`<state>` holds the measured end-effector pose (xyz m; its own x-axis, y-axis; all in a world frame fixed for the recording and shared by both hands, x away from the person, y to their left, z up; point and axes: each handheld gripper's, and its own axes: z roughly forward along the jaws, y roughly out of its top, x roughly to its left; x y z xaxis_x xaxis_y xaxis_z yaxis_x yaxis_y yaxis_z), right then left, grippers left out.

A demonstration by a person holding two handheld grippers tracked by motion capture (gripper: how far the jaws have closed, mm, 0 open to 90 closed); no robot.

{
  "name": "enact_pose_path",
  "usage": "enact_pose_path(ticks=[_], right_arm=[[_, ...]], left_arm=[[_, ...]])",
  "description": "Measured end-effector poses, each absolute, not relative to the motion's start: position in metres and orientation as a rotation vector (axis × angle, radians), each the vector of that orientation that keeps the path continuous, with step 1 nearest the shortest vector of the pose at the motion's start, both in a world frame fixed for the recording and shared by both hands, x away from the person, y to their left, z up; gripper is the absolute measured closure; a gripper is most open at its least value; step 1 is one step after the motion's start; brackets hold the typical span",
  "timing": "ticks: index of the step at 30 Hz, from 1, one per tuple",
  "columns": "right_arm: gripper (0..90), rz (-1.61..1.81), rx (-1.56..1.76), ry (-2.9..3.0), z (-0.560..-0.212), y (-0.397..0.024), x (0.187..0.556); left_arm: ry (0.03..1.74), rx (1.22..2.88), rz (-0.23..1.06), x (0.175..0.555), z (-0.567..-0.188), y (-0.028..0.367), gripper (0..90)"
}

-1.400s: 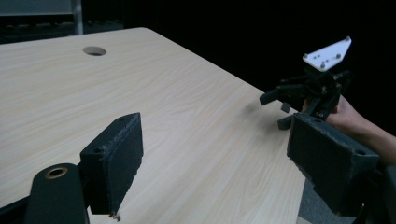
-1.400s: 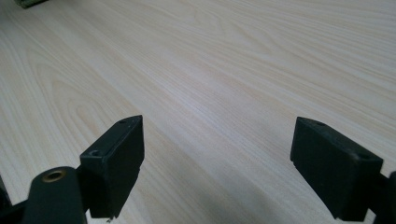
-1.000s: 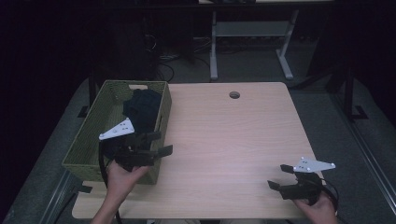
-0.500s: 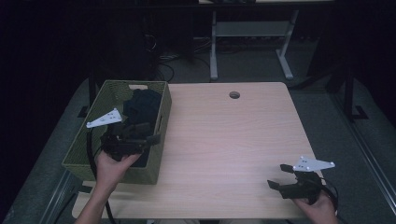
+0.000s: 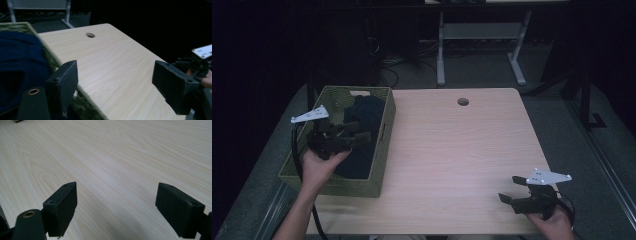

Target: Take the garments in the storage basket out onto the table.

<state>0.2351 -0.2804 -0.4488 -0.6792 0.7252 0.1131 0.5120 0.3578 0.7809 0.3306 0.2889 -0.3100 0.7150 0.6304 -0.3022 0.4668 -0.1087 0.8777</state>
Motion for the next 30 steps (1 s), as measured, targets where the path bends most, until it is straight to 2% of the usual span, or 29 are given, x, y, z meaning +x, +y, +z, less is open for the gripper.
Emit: enact_pose_path(ticks=[13, 30], right_arm=[[17.3, 1.213, 1.106, 2.378, -0.449, -0.28, 0.236], [17.3, 1.211, 1.111, 2.381, -0.45, -0.281, 0.237]], left_arm=[[0.945, 1.731, 0.14, 0.369, -0.318, 0.312, 21.4], [1.073, 1.711, 0.116, 0.4, -0.342, 0.332, 21.4]])
